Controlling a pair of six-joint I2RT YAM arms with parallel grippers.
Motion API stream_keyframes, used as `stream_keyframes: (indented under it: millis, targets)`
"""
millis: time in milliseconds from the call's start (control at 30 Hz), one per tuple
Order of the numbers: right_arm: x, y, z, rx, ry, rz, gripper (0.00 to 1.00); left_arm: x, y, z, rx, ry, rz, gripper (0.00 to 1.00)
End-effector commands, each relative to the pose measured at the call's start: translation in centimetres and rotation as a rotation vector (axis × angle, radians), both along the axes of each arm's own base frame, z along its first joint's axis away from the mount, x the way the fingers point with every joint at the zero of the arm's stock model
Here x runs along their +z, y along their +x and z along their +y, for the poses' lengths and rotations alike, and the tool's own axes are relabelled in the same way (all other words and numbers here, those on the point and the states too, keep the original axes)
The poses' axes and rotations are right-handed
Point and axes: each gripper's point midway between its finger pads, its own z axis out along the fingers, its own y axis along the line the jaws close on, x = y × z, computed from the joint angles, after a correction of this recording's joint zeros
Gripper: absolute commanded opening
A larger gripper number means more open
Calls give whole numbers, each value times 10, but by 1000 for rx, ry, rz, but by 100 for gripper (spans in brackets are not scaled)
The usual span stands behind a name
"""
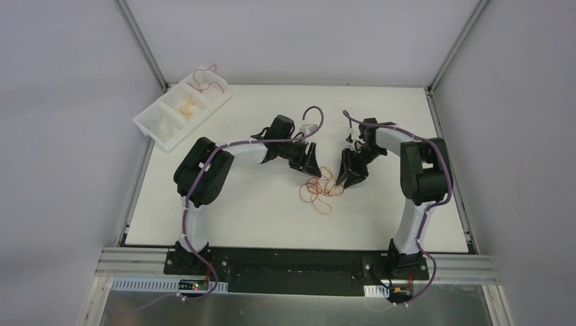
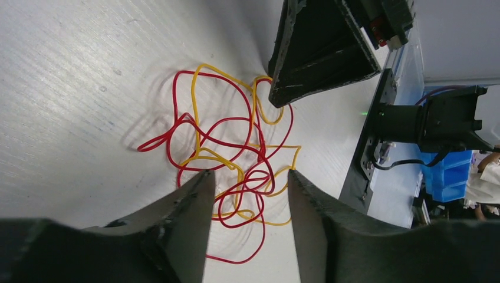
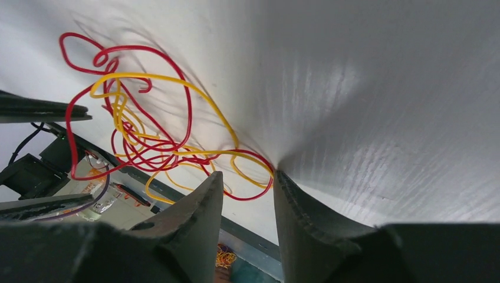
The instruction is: Untangle the cables
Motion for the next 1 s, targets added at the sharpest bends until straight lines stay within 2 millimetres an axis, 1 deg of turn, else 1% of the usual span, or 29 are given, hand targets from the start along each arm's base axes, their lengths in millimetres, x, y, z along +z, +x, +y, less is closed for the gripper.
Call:
stream_keyframes:
  millis: [0,67,133,233,333,367,400,433,467,533,600,700,767,800,867,900,967]
  targets:
    - [-8,-3,0,-4,-37,11,39,9,3,-12,6,-30,-28,45]
    - [-9,-1,3,12,-52,5,39,13,4,-17,11,-38,-30,36]
    - [-11,-1,5,38,-79,4,39,22,0,-24,-7,-56,-31,27]
    - [-14,-2,7,77,-125,0,38,35,-7,-32,-40,-79,-59,18]
    - [-16,-3,9,102,-159,4,36,48,-10,-30,-52,-91,-86,5]
    - [-16,-3,8,109,-167,7,35,55,-11,-28,-59,-96,-106,1]
    - [-17,-4,8,120,-175,9,34,66,-11,-26,-69,-107,-136,0]
    - [-17,-5,9,129,-185,14,33,79,-13,-24,-86,-121,-168,0]
    - [-17,-5,9,140,-195,14,33,96,-15,-22,-106,-134,-214,0]
    - [-18,-8,11,175,-213,22,33,133,-16,-17,-122,-148,-300,0]
    - [-20,-11,13,211,-226,44,32,169,-17,-7,-118,-157,-346,0]
    - [-24,-16,17,249,-245,85,30,228,-13,12,-67,-209,-372,0]
    - [-27,-19,18,267,-253,112,27,262,-10,31,-27,-243,-376,0]
    - [-27,-20,19,271,-255,121,25,277,-10,39,-17,-260,-379,0]
    - [-28,-22,19,276,-249,137,15,307,-7,59,32,-285,-400,0]
    - [-27,-23,20,278,-247,142,10,320,-1,72,69,-287,-408,0]
    - [-26,-26,19,284,-245,152,3,346,4,91,111,-303,-438,0]
